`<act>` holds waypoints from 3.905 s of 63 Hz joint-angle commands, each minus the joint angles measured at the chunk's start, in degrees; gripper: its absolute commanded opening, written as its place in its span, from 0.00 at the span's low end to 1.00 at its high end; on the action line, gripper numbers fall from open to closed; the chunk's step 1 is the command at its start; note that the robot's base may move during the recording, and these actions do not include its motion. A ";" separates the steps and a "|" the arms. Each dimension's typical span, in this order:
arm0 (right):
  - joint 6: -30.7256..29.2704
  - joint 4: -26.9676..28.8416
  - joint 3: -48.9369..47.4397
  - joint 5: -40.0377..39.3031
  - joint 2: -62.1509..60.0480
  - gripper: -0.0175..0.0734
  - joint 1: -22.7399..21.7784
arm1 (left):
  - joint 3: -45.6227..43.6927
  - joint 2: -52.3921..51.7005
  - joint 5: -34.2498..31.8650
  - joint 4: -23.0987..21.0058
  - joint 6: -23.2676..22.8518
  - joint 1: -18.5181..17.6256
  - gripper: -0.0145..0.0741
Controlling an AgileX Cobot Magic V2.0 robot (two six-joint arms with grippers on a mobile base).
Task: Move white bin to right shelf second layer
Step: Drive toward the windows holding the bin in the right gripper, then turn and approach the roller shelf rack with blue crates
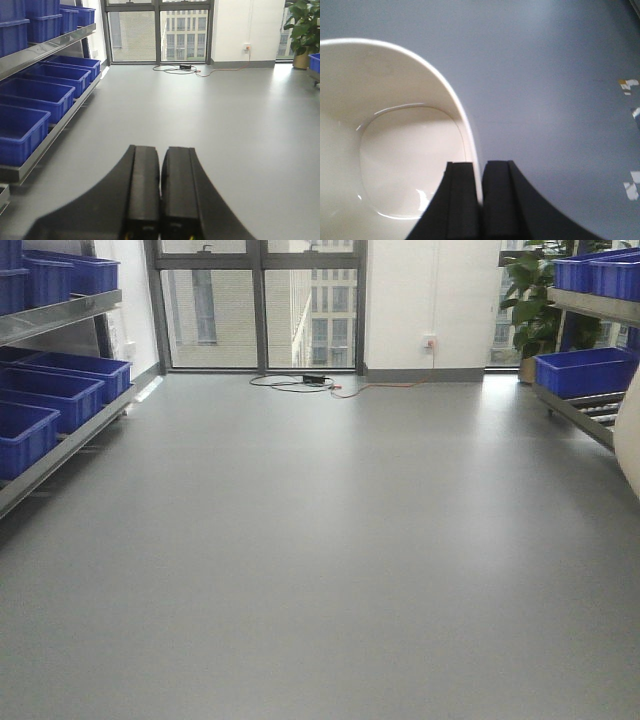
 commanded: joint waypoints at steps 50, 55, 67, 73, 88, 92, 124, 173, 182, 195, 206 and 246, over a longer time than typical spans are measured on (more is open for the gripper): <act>-0.19 -0.33 -1.83 -4.94 0.17 0.25 -0.41 | 1.65 -1.13 -4.66 -0.43 -0.30 -0.39 0.26; -0.19 -0.33 -1.83 -4.94 0.17 0.25 -0.41 | 1.65 -1.13 -4.66 -0.43 -0.30 -0.39 0.26; -0.19 -0.33 -1.83 -4.94 0.17 0.25 -0.41 | 1.65 -1.13 -4.66 -0.43 -0.30 -0.39 0.26; -0.19 -0.33 -1.83 -4.94 0.17 0.25 -0.41 | 1.65 -1.13 -4.66 -0.43 -0.30 -0.39 0.26; -0.19 -0.33 -1.83 -4.94 0.17 0.25 -0.41 | 1.65 -1.13 -4.66 -0.43 -0.30 -0.39 0.26; -0.19 -0.33 -1.83 -4.94 0.17 0.25 -0.41 | 1.65 -1.13 -4.66 -0.43 -0.30 -0.39 0.26; -0.19 -0.33 -1.83 -4.94 0.17 0.25 -0.41 | 1.65 -1.13 -4.66 -0.43 -0.30 -0.39 0.26; -0.19 -0.33 -1.83 -4.94 0.17 0.25 -0.41 | 1.65 -1.13 -4.66 -0.43 -0.30 -0.39 0.26; -0.19 -0.33 -1.83 -4.94 0.17 0.25 -0.41 | 1.65 -1.13 -4.66 -0.43 -0.30 -0.39 0.26; -0.19 -0.33 -1.83 -4.95 0.16 0.25 -0.41 | 1.65 -1.13 -4.66 -0.43 -0.30 -0.39 0.26; -0.19 -0.33 -1.83 -4.95 0.16 0.25 -0.41 | 1.65 -1.13 -4.66 -0.43 -0.30 -0.39 0.26; -0.19 -0.33 -1.83 -4.95 0.16 0.25 -0.41 | 1.65 -1.13 -4.66 -0.43 -0.30 -0.39 0.26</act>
